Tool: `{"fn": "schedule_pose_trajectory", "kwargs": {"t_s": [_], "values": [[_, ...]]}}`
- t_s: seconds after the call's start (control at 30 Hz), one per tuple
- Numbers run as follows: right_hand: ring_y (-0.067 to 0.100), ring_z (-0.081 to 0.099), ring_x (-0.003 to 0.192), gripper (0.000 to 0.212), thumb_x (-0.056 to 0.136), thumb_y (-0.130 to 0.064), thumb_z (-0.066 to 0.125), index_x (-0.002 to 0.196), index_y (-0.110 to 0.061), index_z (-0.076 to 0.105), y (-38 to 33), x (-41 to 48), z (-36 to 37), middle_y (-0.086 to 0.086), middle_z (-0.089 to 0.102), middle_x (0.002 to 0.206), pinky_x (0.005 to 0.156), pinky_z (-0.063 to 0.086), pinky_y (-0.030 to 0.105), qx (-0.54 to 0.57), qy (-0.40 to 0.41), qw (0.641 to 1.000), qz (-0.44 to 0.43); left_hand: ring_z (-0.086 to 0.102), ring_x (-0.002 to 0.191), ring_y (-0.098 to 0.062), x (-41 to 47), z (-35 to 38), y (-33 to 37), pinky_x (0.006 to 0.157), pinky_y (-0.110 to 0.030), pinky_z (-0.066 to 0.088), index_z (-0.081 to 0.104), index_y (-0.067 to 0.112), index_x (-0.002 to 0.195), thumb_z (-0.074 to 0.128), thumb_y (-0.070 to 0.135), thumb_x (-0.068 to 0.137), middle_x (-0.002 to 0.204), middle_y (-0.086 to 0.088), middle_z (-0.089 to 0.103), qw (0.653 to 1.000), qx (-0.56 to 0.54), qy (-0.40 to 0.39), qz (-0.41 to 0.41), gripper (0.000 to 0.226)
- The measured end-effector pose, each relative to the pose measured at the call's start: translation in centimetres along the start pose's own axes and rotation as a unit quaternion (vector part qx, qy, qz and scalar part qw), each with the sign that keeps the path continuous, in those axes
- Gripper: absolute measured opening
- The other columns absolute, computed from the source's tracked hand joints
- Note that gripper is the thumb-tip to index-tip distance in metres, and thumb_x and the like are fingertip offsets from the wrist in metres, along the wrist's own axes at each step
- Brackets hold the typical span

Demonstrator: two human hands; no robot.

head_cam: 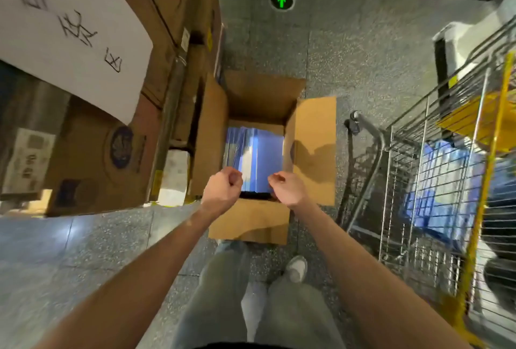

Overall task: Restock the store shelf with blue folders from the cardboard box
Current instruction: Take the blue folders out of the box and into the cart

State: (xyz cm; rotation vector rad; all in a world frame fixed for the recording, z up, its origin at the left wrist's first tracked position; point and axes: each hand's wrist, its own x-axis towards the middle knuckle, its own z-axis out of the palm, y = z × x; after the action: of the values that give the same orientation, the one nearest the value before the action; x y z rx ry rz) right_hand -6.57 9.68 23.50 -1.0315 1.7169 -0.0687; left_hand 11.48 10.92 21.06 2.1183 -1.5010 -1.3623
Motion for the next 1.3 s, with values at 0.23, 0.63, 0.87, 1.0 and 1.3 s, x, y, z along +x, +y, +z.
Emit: {"fn": "schedule_pose_trajectory", "kwargs": {"t_s": [0.23,0.63,0.87,1.0,1.3], "values": [[0.022,0.043,0.065,0.033,0.096,-0.025,0.047,0.074,-0.001,0.048,1.6,7.5,2.0,0.017,0.051,0.070,0.065,0.035,0.041,-0.012,0.020,1.000,0.002,0.073,0.080,-0.026,6.3,3.2,-4.2,0.077,-0.045,0.062,0.065,0.026,0.101,0.055,0.045,0.085,0.092,-0.002,0.074,0.995,-0.064,-0.022,-0.066,0.026],[0.025,0.057,0.089,0.024,0.101,-0.028,0.051,0.109,-0.007,0.060,11.9,27.3,8.7,0.009,0.061,0.097,0.078,0.037,0.029,-0.026,0.009,0.997,0.071,0.073,0.071,-0.015,19.9,13.9,-12.6,0.055,-0.024,0.055,0.064,0.020,0.113,0.053,0.029,0.103,0.100,0.003,0.074,0.989,-0.066,-0.012,-0.131,0.017],[0.021,0.058,0.108,0.054,0.097,-0.050,0.056,0.124,-0.003,0.053,15.9,37.1,11.9,0.007,0.059,0.116,0.074,0.040,0.015,-0.100,0.013,0.994,0.036,0.072,0.064,-0.010,25.7,20.5,-17.8,0.067,-0.030,0.060,0.066,0.026,0.104,0.054,0.029,0.100,0.096,0.005,0.074,0.985,-0.081,-0.007,-0.154,0.013],[0.023,0.053,0.118,0.072,0.091,-0.058,0.061,0.140,-0.009,0.040,16.7,41.2,13.7,0.006,0.052,0.131,0.079,0.035,0.024,-0.114,0.033,0.991,0.059,0.071,0.061,-0.007,27.8,22.3,-20.5,0.052,-0.011,0.049,0.065,0.021,0.108,0.052,0.024,0.101,0.097,0.004,0.074,0.982,-0.104,0.005,-0.160,0.015],[0.029,0.052,0.123,0.101,0.069,-0.074,0.065,0.142,-0.011,0.037,17.9,44.4,19.6,0.010,0.049,0.136,0.096,0.049,0.043,-0.074,0.139,0.986,0.048,0.072,0.069,-0.006,30.1,24.0,-23.5,0.053,-0.011,0.050,0.062,0.021,0.121,0.049,0.029,0.104,0.105,0.005,0.071,0.983,-0.067,-0.007,-0.169,0.022]]}}
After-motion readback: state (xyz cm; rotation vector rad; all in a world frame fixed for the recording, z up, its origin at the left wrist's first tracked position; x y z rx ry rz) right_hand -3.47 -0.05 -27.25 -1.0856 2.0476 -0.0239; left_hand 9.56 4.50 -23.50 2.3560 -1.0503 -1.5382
